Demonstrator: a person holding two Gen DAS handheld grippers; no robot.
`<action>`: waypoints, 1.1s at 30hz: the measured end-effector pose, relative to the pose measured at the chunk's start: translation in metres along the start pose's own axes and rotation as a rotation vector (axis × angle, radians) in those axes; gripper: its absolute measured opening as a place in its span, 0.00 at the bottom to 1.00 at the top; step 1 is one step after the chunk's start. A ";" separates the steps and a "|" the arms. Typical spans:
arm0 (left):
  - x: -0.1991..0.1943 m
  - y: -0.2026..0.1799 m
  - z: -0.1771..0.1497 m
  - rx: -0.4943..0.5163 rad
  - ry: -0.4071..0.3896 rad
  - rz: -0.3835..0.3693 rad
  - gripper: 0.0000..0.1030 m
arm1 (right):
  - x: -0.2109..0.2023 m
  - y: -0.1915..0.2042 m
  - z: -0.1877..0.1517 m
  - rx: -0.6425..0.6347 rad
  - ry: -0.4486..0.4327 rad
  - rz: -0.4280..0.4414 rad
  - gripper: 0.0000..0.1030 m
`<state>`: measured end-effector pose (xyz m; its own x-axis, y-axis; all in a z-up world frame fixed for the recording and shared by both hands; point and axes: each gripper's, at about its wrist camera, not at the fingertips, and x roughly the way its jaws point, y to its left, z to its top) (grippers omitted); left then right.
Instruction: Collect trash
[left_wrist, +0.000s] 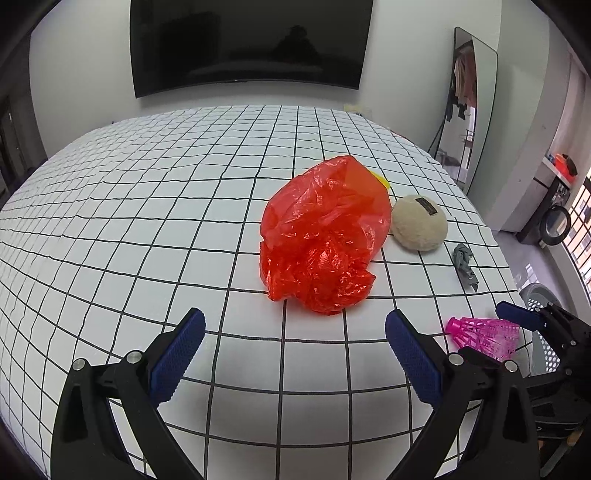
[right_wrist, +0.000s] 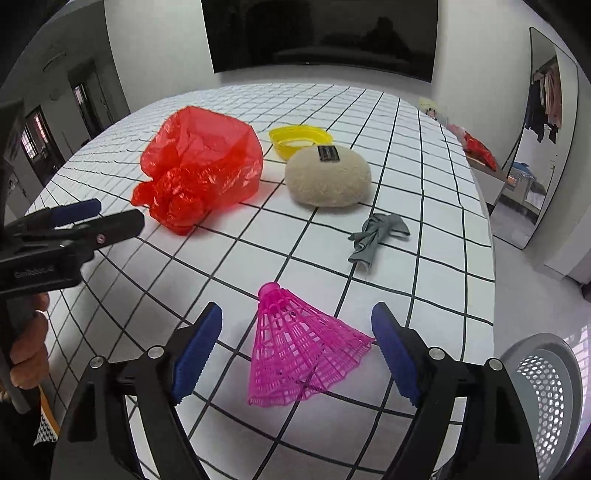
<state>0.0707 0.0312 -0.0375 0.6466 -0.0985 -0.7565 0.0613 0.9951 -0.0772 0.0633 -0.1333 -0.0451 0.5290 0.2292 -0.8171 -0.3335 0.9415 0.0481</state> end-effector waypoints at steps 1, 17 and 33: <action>0.000 0.001 0.000 -0.001 0.000 0.000 0.93 | 0.001 0.001 -0.001 -0.001 0.000 -0.008 0.77; 0.002 0.000 -0.003 -0.001 0.008 0.002 0.93 | 0.003 0.013 -0.007 0.023 -0.027 -0.043 0.46; 0.019 0.003 0.008 0.007 0.014 0.037 0.93 | -0.017 0.006 -0.017 0.138 -0.086 -0.069 0.43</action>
<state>0.0894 0.0325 -0.0467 0.6379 -0.0620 -0.7676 0.0433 0.9981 -0.0446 0.0390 -0.1354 -0.0407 0.6137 0.1771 -0.7694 -0.1869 0.9794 0.0764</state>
